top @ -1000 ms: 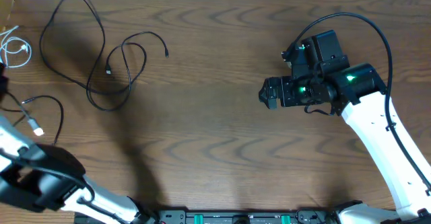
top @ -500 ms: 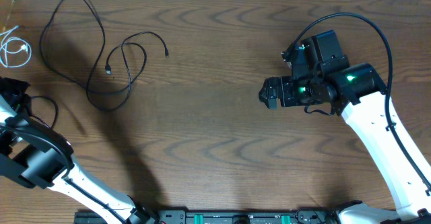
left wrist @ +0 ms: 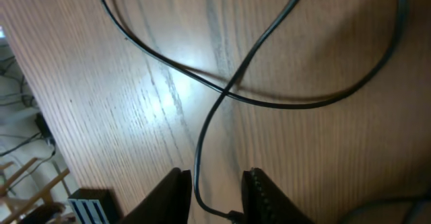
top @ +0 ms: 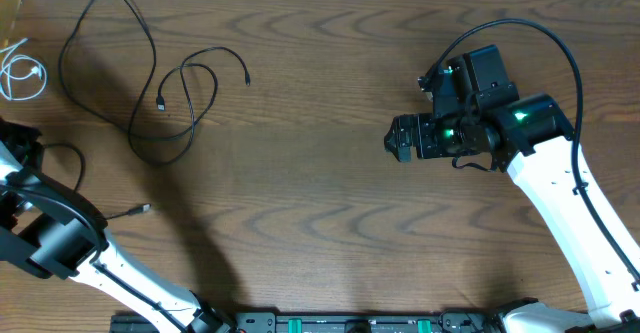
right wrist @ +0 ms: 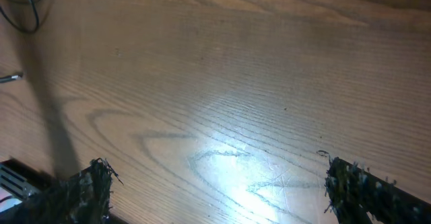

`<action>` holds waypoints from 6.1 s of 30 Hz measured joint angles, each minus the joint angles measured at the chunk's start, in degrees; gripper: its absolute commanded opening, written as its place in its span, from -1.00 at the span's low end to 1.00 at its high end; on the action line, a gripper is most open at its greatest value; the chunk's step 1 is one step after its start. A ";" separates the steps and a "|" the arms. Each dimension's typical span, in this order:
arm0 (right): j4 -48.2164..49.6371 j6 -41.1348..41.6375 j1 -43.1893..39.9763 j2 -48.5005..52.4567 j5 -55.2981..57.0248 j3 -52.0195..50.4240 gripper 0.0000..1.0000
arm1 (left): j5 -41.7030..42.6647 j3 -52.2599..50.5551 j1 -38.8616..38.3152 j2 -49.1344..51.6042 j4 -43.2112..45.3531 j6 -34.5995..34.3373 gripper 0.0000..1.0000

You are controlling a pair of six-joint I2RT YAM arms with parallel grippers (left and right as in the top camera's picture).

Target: Untangle cables

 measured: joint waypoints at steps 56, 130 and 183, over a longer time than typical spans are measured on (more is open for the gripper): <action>0.33 -0.02 0.00 0.00 0.02 -0.02 0.99 | -14.53 -16.04 -6.14 -6.69 -8.28 -3.67 -0.85; 0.39 2.29 0.00 0.00 0.02 -0.07 0.98 | 42.29 -16.13 -5.03 -18.51 3.13 19.04 0.88; -15.08 14.03 0.07 -43.95 16.96 -12.94 0.98 | 26.82 -27.87 -50.71 -82.49 -7.43 20.72 0.89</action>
